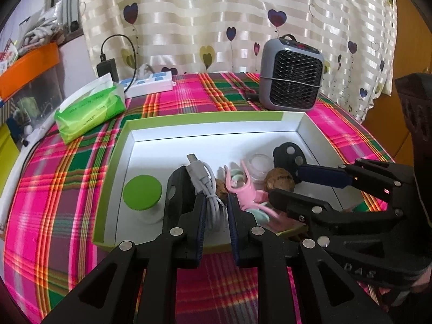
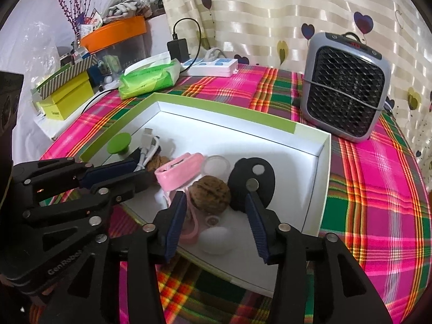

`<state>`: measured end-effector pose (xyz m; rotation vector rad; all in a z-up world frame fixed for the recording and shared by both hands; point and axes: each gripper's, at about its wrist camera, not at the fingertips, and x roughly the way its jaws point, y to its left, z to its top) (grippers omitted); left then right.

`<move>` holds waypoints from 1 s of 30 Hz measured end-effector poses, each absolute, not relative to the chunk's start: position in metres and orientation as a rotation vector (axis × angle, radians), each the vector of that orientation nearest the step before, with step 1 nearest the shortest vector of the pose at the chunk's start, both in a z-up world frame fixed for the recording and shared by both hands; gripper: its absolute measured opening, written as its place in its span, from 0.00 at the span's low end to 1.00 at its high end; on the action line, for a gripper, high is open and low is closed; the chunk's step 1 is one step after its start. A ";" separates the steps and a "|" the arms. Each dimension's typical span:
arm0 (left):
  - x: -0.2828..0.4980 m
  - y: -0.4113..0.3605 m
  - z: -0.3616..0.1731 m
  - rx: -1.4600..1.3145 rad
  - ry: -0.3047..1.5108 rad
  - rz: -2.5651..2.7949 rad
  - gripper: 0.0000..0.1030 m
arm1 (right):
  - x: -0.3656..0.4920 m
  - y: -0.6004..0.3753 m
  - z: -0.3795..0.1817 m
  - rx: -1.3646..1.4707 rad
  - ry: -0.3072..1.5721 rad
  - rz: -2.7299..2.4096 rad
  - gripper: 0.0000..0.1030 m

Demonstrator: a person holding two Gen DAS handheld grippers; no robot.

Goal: Organize objects
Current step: 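Lower the white cable into the box with the left tool while the right lowers the walnut, releasing both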

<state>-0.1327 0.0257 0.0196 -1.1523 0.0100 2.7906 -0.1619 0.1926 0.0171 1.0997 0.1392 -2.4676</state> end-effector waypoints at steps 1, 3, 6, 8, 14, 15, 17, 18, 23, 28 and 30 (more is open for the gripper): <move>-0.131 0.027 0.020 -1.153 0.010 2.789 0.14 | -0.162 0.195 0.017 1.101 0.140 -2.460 0.46; -0.127 0.029 0.020 -1.153 0.011 2.788 0.14 | -0.160 0.197 0.016 1.098 0.143 -2.437 0.46; -0.124 0.031 0.020 -1.150 0.014 2.785 0.14 | -0.158 0.199 0.016 1.095 0.149 -2.437 0.46; -0.121 0.032 0.020 -1.152 0.007 2.782 0.14 | -0.156 0.199 0.016 1.097 0.149 -2.440 0.46; -0.116 0.032 0.020 -1.148 0.000 2.789 0.15 | -0.148 0.195 0.018 1.086 0.174 -2.457 0.46; -0.115 0.032 0.021 -1.146 0.001 2.792 0.15 | -0.147 0.195 0.019 1.082 0.175 -2.462 0.46; -0.113 0.032 0.022 -1.142 0.005 2.802 0.15 | -0.142 0.195 0.023 1.060 0.171 -2.476 0.46; -0.111 0.032 0.023 -1.139 0.004 2.804 0.15 | -0.140 0.196 0.025 1.050 0.166 -2.482 0.46; -0.101 0.033 0.028 -1.116 0.001 2.826 0.15 | -0.124 0.198 0.037 1.006 0.129 -2.516 0.46; -0.087 0.034 0.035 -1.096 -0.007 2.852 0.15 | -0.109 0.200 0.042 0.992 0.086 -2.548 0.46; -0.082 0.034 0.037 -1.094 -0.016 2.863 0.15 | -0.103 0.200 0.045 0.987 0.078 -2.556 0.46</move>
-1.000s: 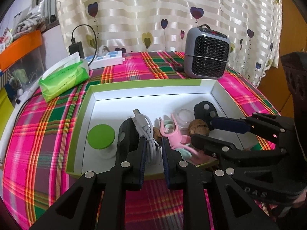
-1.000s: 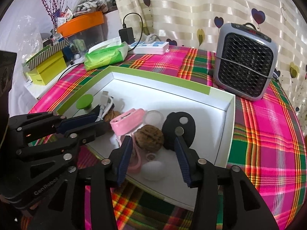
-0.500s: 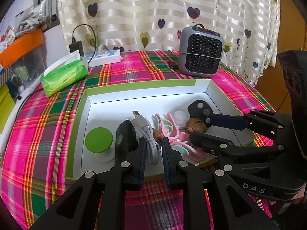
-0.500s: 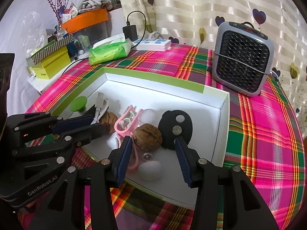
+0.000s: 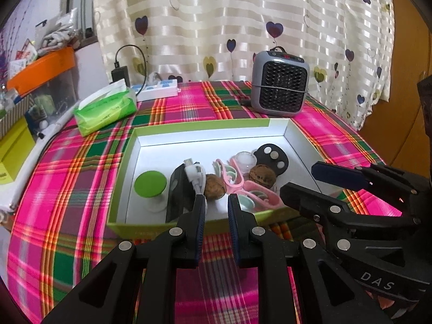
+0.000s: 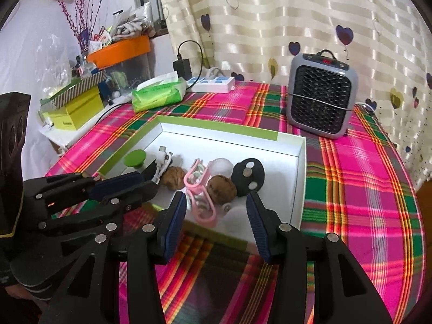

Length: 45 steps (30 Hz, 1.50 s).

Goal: Organize objects
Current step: 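Lower the white cable into the box with the left tool while the right lowers the walnut, releasing both, then withdraw both open tools up and away from the box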

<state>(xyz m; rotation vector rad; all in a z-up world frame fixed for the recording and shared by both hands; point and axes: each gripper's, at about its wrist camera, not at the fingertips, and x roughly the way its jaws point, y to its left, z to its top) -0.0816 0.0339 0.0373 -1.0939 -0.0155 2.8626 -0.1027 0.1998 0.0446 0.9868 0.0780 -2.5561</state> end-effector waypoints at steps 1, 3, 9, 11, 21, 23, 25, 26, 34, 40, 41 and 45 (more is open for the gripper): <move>-0.080 0.034 0.038 -1.094 -0.017 2.867 0.15 | -0.100 0.200 0.046 0.985 0.076 -2.558 0.46; -0.074 0.034 0.038 -1.094 -0.021 2.873 0.15 | -0.093 0.199 0.047 0.982 0.076 -2.564 0.46; -0.063 0.032 0.038 -1.094 -0.016 2.890 0.15 | -0.080 0.195 0.046 0.973 0.096 -2.568 0.46; -0.059 0.031 0.037 -1.093 -0.014 2.892 0.15 | -0.078 0.194 0.046 0.972 0.096 -2.569 0.46; -0.049 0.028 0.030 -1.118 -0.014 2.870 0.15 | -0.069 0.191 0.034 1.018 0.076 -2.546 0.46; -0.050 0.029 0.027 -1.131 -0.012 2.859 0.15 | -0.069 0.190 0.029 1.046 0.077 -2.540 0.46; -0.051 0.030 0.023 -1.149 0.003 2.857 0.15 | -0.069 0.189 0.025 1.066 0.082 -2.537 0.46; -0.051 0.031 0.021 -1.159 0.010 2.854 0.15 | -0.069 0.190 0.024 1.076 0.083 -2.537 0.46; -0.058 0.030 0.011 -1.226 -0.001 2.807 0.15 | -0.073 0.190 0.014 1.148 0.087 -2.530 0.46; -0.064 0.029 0.005 -1.283 -0.009 2.788 0.15 | -0.078 0.189 0.010 1.198 0.089 -2.527 0.46; -0.064 0.030 0.004 -1.289 -0.006 2.788 0.15 | -0.078 0.189 0.009 1.203 0.088 -2.527 0.46; -0.067 0.033 0.004 -1.297 0.026 2.795 0.15 | -0.080 0.189 0.008 1.219 0.091 -2.538 0.46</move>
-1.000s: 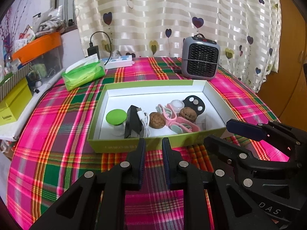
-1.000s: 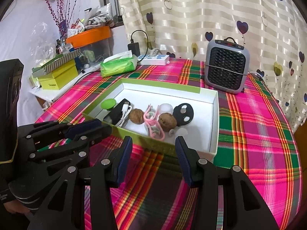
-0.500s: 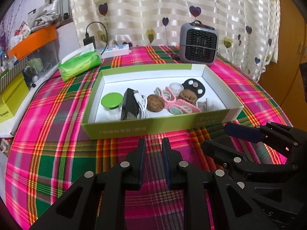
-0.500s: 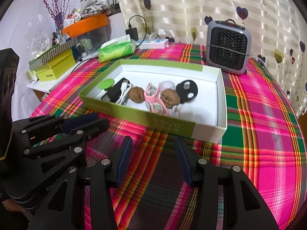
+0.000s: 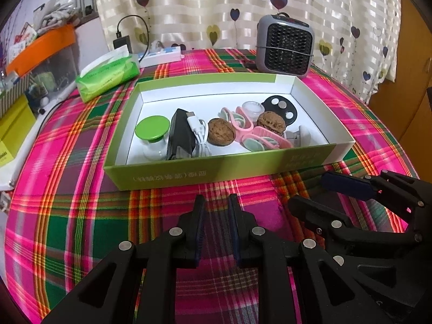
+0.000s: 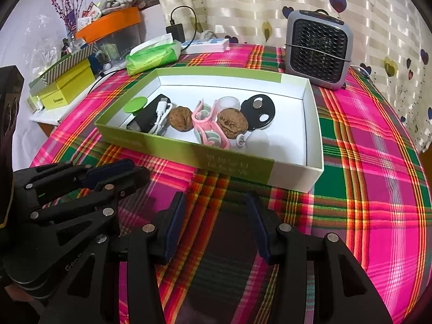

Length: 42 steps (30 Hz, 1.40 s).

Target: Organize objects

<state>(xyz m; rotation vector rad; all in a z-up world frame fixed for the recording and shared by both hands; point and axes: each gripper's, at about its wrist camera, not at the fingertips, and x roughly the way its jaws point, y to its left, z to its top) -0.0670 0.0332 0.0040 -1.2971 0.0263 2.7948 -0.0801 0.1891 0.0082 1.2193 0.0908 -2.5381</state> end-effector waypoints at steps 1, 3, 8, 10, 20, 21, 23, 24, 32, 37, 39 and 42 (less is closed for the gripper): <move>-0.068 0.033 0.004 -1.301 0.032 2.798 0.15 | -0.081 0.189 0.008 1.221 0.093 -2.541 0.46; -0.069 0.034 0.004 -1.307 0.049 2.807 0.15 | -0.081 0.189 0.008 1.222 0.097 -2.544 0.46; -0.071 0.034 0.004 -1.312 0.065 2.816 0.15 | -0.082 0.187 0.008 1.228 0.111 -2.558 0.46; -0.071 0.034 0.004 -1.312 0.059 2.815 0.15 | -0.083 0.186 0.008 1.230 0.115 -2.563 0.46; -0.072 0.033 0.004 -1.308 0.043 2.809 0.15 | -0.084 0.184 0.007 1.238 0.133 -2.579 0.46; -0.072 0.033 0.004 -1.308 0.042 2.809 0.15 | -0.085 0.184 0.007 1.238 0.134 -2.579 0.46; -0.072 0.033 0.004 -1.308 0.042 2.809 0.15 | -0.084 0.184 0.006 1.237 0.136 -2.580 0.46; -0.072 0.033 0.004 -1.308 0.041 2.809 0.15 | -0.084 0.184 0.006 1.237 0.137 -2.580 0.46; -0.072 0.032 0.004 -1.308 0.044 2.812 0.15 | -0.085 0.184 0.005 1.237 0.141 -2.581 0.46; -0.072 0.030 0.004 -1.313 0.034 2.825 0.15 | -0.085 0.180 0.005 1.239 0.177 -2.588 0.46; -0.072 0.028 0.004 -1.314 0.026 2.827 0.15 | -0.085 0.180 0.005 1.238 0.176 -2.586 0.46; -0.072 0.028 0.004 -1.314 0.026 2.827 0.15 | -0.085 0.179 0.005 1.238 0.176 -2.586 0.46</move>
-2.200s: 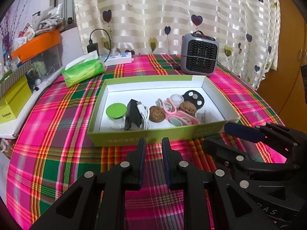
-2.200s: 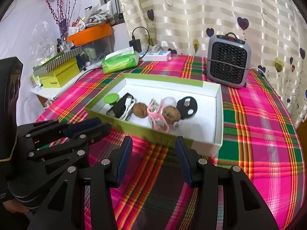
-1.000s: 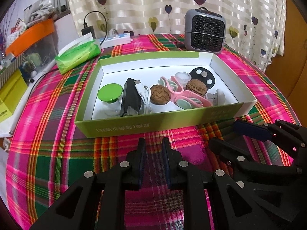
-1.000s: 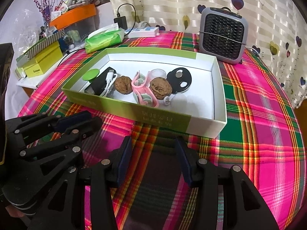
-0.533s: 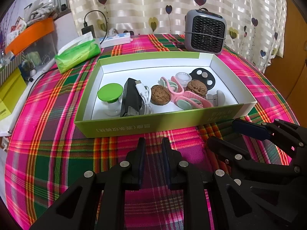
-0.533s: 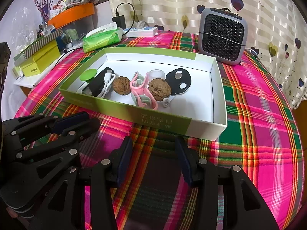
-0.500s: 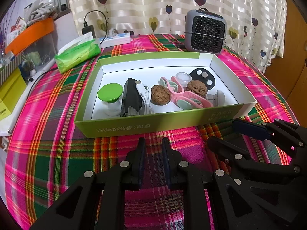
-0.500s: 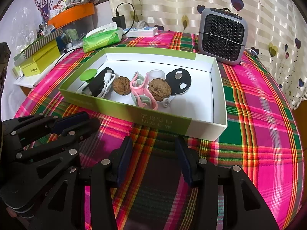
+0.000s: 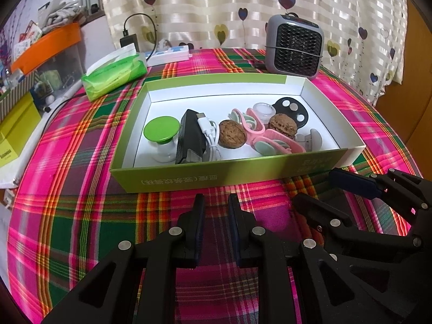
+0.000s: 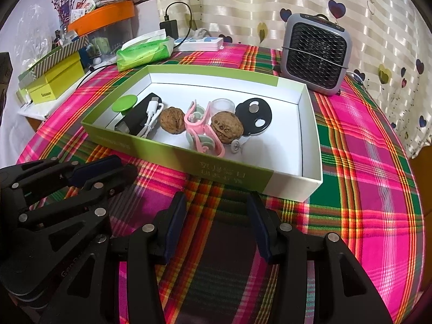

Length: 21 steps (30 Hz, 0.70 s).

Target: Organize objects

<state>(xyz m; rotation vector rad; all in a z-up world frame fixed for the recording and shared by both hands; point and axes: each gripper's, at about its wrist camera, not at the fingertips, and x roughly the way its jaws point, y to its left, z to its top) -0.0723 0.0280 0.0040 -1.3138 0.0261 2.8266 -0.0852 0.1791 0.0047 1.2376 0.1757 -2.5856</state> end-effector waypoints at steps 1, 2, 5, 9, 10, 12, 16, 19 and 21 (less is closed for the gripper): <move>-0.072 0.028 0.004 -1.314 0.026 2.827 0.15 | -0.085 0.179 0.005 1.238 0.176 -2.586 0.46; -0.072 0.028 0.004 -1.314 0.026 2.827 0.15 | -0.085 0.179 0.005 1.238 0.175 -2.586 0.46; -0.073 0.028 0.004 -1.314 0.026 2.827 0.15 | -0.085 0.179 0.005 1.238 0.176 -2.586 0.46; -0.073 0.028 0.004 -1.315 0.032 2.829 0.15 | -0.085 0.179 0.005 1.238 0.168 -2.583 0.47; -0.073 0.028 0.004 -1.315 0.032 2.829 0.15 | -0.086 0.179 0.005 1.238 0.167 -2.583 0.47; -0.073 0.028 0.004 -1.315 0.032 2.829 0.15 | -0.086 0.179 0.005 1.238 0.167 -2.583 0.47; -0.073 0.028 0.004 -1.315 0.033 2.829 0.15 | -0.086 0.179 0.005 1.238 0.167 -2.583 0.47; -0.073 0.028 0.004 -1.315 0.032 2.829 0.15 | -0.086 0.179 0.005 1.238 0.162 -2.582 0.47; -0.073 0.028 0.004 -1.314 0.032 2.829 0.15 | -0.086 0.179 0.005 1.238 0.161 -2.582 0.47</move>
